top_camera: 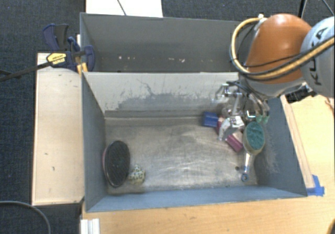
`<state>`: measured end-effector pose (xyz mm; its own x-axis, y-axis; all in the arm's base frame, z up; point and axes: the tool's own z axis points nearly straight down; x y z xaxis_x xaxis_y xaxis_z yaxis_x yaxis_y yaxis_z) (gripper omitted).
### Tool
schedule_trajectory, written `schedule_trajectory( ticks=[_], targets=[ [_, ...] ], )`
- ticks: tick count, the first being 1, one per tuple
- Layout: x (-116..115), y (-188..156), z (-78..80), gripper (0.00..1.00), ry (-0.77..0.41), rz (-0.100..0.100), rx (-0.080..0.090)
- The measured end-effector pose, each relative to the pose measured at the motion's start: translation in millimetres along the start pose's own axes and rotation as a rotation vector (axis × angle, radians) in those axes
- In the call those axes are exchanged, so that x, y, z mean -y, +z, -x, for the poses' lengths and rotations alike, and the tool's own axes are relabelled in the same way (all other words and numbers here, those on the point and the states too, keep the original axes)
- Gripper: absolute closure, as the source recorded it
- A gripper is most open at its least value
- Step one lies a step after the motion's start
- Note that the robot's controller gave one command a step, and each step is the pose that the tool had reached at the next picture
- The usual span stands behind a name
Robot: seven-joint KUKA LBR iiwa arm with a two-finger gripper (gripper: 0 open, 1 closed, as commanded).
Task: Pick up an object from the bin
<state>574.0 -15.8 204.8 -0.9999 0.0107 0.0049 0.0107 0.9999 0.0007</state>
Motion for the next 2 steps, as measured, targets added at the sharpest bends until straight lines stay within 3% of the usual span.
schedule_trajectory(
  ticks=[1, 2],
  targets=[
    [48, 109, 15.4, 0.00, 0.091, 0.001, 0.042],
    [62, 101, 9.8, 0.00, 0.317, 0.002, 0.022]
  ],
)
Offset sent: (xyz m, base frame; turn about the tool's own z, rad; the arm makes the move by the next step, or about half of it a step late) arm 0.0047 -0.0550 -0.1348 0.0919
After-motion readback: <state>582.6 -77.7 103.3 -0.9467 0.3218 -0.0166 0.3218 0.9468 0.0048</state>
